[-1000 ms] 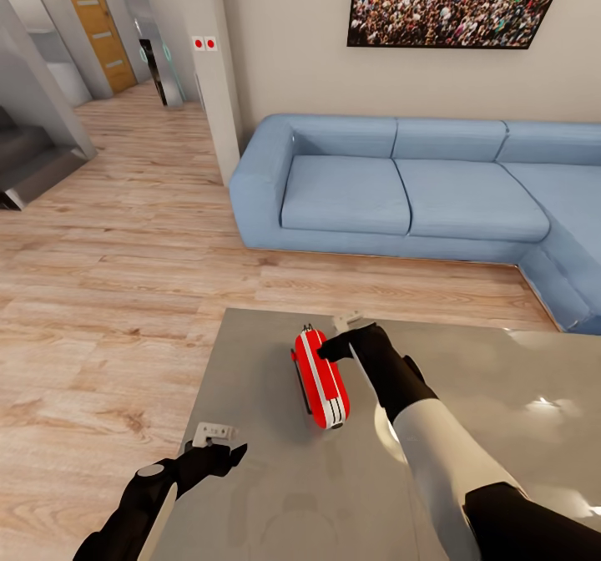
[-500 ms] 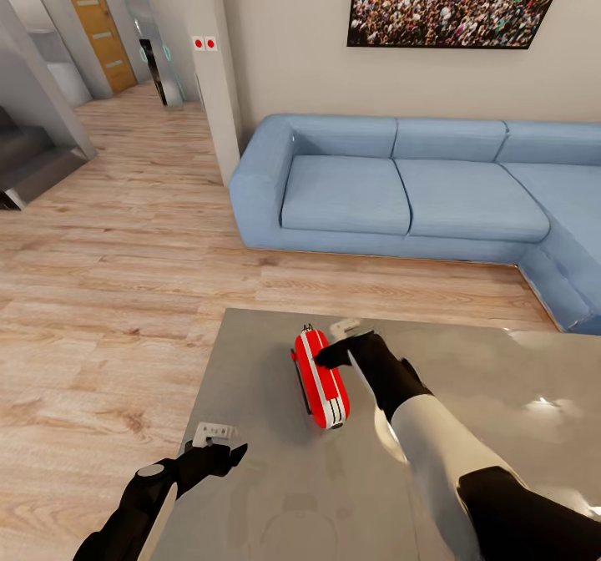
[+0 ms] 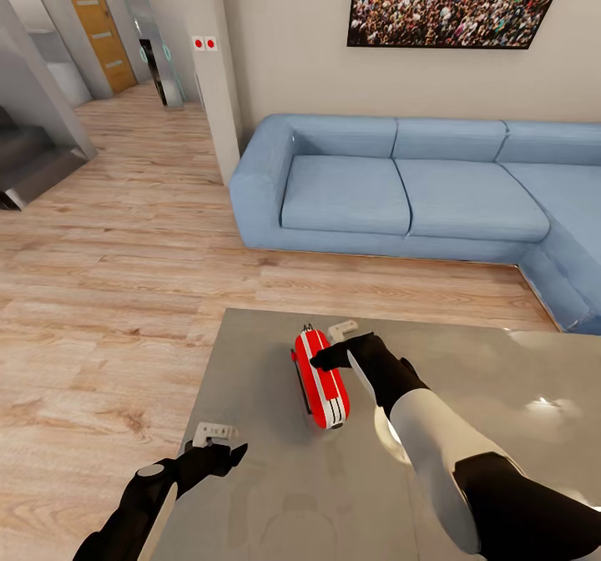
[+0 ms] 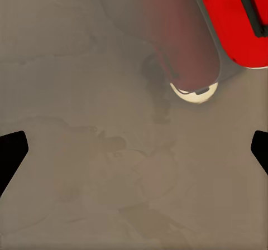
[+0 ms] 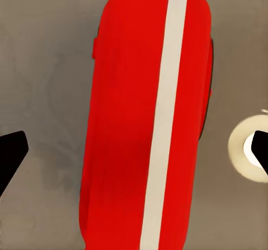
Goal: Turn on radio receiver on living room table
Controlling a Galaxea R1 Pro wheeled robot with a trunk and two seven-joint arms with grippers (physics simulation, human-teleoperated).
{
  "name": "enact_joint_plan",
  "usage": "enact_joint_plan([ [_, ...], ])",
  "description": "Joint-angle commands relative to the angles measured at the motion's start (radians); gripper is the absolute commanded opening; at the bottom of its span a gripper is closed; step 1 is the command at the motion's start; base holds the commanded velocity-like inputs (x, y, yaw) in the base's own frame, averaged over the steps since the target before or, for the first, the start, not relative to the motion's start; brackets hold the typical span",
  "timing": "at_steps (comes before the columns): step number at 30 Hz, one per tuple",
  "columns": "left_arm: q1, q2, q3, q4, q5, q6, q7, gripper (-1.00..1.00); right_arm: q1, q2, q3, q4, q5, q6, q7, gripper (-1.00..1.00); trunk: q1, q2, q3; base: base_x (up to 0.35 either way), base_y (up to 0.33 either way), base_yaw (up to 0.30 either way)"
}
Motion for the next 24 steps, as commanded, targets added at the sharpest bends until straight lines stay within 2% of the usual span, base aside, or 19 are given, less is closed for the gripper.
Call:
enact_joint_plan([
  [1, 0.0, 0.0, 0.0, 0.0, 0.0, 0.0, 0.0, 1.0, 0.0, 0.0, -0.001, 0.002, -0.001, -0.001, 0.0, 1.0, 0.0, 0.0, 0.0, 0.0, 0.0, 0.0],
  [4, 0.0, -0.001, 0.0, 0.0, 0.0, 0.0, 0.0, 1.0, 0.0, 0.0, -0.001, 0.012, -0.002, -0.009, 0.0, 1.0, 0.0, 0.0, 0.0, 0.0, 0.0, 0.0],
  [15, 0.0, -0.001, 0.0, 0.0, 0.0, 0.0, 0.0, 1.0, 0.0, 0.0, -0.001, 0.131, -0.003, -0.115, 0.0, 1.0, 0.0, 0.0, 0.0, 0.0, 0.0, 0.0],
  [24, 0.0, -0.001, 0.0, 0.0, 0.0, 0.0, 0.0, 1.0, 0.0, -0.002, -0.003, 0.147, -0.003, -0.131, 0.001, 1.0, 0.0, 0.0, 0.0, 0.0, 0.0, 0.0],
])
